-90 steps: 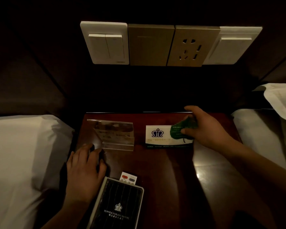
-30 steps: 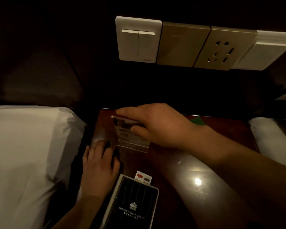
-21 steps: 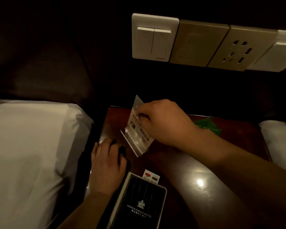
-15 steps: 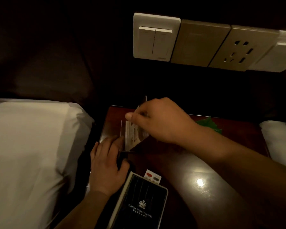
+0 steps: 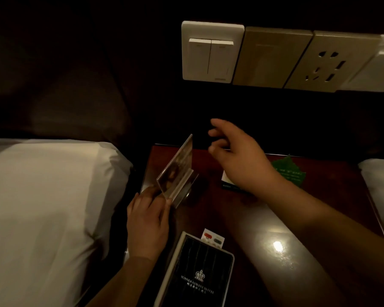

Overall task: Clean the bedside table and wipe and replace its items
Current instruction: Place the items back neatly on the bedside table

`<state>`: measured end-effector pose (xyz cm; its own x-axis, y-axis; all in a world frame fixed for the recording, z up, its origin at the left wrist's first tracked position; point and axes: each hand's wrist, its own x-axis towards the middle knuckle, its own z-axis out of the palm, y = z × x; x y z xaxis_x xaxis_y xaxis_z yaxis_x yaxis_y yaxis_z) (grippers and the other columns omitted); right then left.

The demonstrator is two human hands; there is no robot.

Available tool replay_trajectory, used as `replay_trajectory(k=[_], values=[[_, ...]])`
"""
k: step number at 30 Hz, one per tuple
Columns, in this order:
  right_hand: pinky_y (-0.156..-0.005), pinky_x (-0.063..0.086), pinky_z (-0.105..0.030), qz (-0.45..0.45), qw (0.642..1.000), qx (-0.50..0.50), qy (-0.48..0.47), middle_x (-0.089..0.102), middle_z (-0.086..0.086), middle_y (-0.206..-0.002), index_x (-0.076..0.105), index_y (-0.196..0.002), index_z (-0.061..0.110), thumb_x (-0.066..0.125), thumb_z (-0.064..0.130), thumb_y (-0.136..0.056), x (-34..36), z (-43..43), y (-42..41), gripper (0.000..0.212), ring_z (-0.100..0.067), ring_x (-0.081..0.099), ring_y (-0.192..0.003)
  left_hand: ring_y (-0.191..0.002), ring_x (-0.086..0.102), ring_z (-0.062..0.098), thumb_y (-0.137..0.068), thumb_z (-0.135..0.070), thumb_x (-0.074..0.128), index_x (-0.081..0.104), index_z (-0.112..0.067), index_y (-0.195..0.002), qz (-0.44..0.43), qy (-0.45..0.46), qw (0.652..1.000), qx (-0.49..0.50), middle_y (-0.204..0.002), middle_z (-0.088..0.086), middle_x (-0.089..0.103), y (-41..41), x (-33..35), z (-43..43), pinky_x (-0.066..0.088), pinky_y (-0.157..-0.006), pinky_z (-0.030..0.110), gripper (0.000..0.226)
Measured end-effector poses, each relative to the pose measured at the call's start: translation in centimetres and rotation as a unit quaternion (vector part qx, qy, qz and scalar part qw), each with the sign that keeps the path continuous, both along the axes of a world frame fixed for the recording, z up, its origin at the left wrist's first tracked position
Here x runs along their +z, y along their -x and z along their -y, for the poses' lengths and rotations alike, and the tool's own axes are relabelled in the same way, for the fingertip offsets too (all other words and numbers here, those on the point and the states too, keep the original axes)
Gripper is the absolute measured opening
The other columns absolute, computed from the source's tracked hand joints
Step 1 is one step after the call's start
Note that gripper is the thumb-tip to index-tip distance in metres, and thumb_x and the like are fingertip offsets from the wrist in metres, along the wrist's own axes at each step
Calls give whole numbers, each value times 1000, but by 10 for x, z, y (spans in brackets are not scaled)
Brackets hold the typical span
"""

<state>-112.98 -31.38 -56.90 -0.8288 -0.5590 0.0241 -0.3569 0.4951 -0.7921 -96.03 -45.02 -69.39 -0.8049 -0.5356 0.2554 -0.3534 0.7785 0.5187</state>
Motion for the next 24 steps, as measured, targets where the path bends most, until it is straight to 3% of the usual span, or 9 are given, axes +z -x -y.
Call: replay_trajectory(k=[2,4,7,12,15,18,21,24], values=[[-105,44,-32,95,995,34,12,46,1,-145,30,-150,19,56,9,-96,-14,7,-4,61,-14,48,-129,-90,63,33,-94,-34,44,65,-7,-76,-6,2,1000,5,-97,12,66,-1,0,2,49,-89,61,39],[-107,42,-30,112,991,74,15,50,1,-144,36,-148,21,56,11,-97,-25,11,-11,56,-13,47,-131,-89,63,32,-94,-35,44,65,-8,-76,-9,1,1000,10,-95,11,66,-1,-1,4,50,-89,60,38],[-95,49,-27,40,996,83,2,63,3,-125,54,-133,23,60,19,-95,-33,8,-16,38,-12,58,-116,-82,60,30,-95,-28,45,58,-9,-73,-17,1,1000,15,-87,12,64,1,-4,4,52,-85,59,32],[-83,55,-42,-27,999,45,-8,71,-1,-105,67,-109,16,62,18,-93,-40,1,-23,16,-16,66,-94,-82,61,34,-95,-15,52,60,-4,-78,-25,3,1000,11,-84,16,64,-1,-8,5,53,-82,57,22],[-74,55,-43,-45,998,30,-9,71,-4,-96,68,-105,14,62,19,-93,-41,2,-26,14,-19,67,-84,-94,64,32,-100,-26,44,65,-6,-103,-21,-60,997,34,-101,13,68,0,-4,3,51,-90,49,29],[-66,51,-35,-93,995,-14,-27,69,-6,-85,67,-98,12,62,25,-94,-44,6,-29,15,-18,63,-73,-120,58,29,-103,-21,44,53,-11,-139,-25,-90,995,32,-133,12,62,-1,2,0,43,-103,42,39],[-69,52,-32,-118,991,-53,-39,70,-6,-90,67,-99,10,62,26,-94,-46,10,-32,17,-19,64,-80,-131,51,24,-98,-12,49,43,-13,-147,18,-50,998,-31,-142,9,56,-1,5,-3,32,-114,49,50],[-71,52,-36,-121,991,-41,-47,69,-9,-90,65,-97,7,61,24,-95,-45,14,-30,18,-22,64,-82,-142,39,18,-95,-14,55,33,-17,-153,55,-51,997,-30,-153,2,44,0,6,2,24,-119,47,62]])
